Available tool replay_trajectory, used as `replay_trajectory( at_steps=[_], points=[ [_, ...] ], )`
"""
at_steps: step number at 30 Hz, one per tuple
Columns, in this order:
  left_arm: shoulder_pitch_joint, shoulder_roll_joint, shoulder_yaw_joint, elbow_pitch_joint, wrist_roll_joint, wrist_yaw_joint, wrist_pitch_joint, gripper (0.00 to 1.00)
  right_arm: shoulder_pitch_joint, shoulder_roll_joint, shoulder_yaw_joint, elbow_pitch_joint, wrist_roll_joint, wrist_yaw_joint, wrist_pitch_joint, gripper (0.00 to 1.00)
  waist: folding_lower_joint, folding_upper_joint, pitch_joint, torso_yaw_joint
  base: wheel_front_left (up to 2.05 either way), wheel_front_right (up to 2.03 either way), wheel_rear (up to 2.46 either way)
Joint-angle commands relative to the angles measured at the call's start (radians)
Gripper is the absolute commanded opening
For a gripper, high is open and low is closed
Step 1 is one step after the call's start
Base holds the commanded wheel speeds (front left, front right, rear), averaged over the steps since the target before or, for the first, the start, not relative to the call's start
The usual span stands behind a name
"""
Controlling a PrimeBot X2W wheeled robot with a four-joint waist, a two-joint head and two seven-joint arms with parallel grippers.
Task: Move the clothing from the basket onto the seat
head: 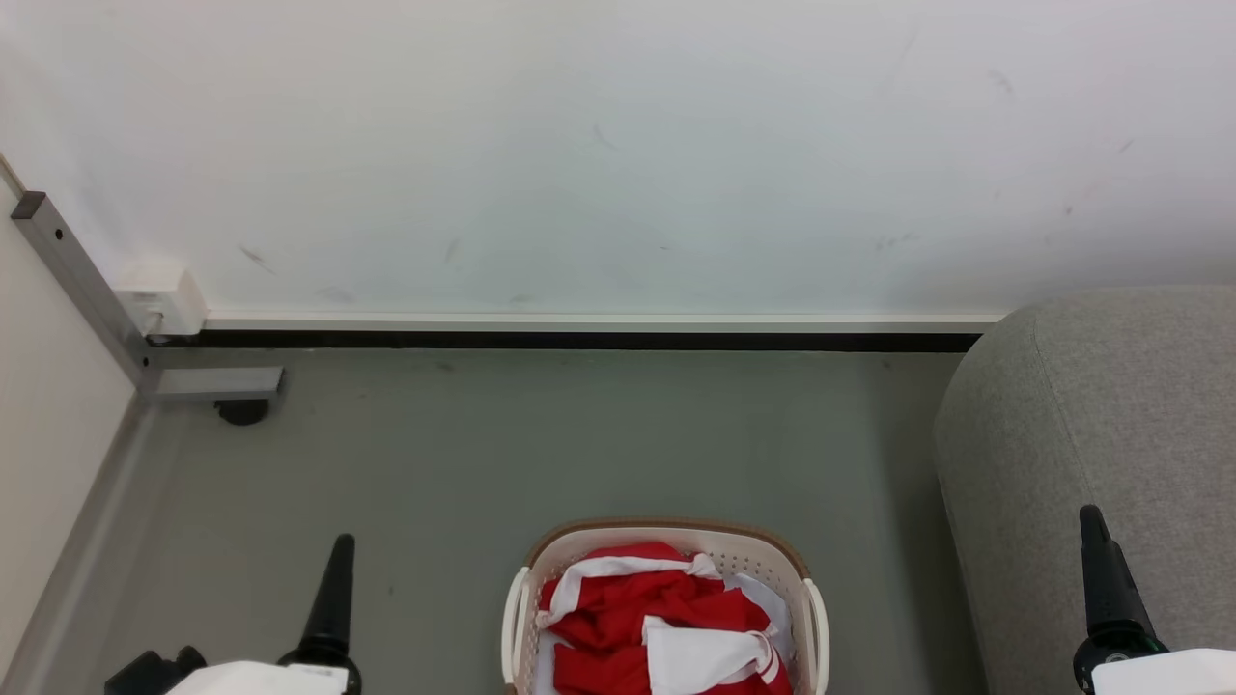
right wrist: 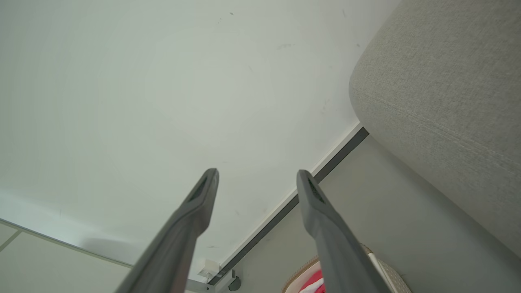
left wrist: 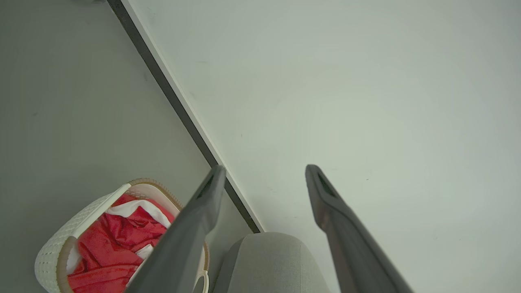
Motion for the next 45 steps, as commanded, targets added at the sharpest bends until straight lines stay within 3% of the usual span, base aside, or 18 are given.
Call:
replay_trajectory(
  at_steps=[1, 11, 45],
  points=[
    [-0.007, 0.007, -0.004, -0.018, 0.040, 0.002, -0.007, 1.00, -0.005, -0.009, 0.000, -0.020, -0.040, 0.000, -0.010, 1.00, 0.0000, 0.0000, 0.000, 0.000, 0.00, 0.00, 0.00],
    [0.004, 0.008, -0.022, -0.032, 0.210, 0.014, -0.045, 1.00, 0.003, -0.010, 0.006, -0.032, -0.197, -0.001, -0.048, 1.00, 0.0000, 0.0000, 0.000, 0.003, 0.00, 0.00, 0.00],
    [0.029, 0.010, -0.078, -0.053, 0.617, 0.030, -0.146, 1.00, 0.035, -0.012, 0.033, -0.017, -0.594, -0.001, -0.149, 1.00, 0.0000, 0.0000, 0.005, -0.001, 0.00, 0.00, 0.00]
  ],
)
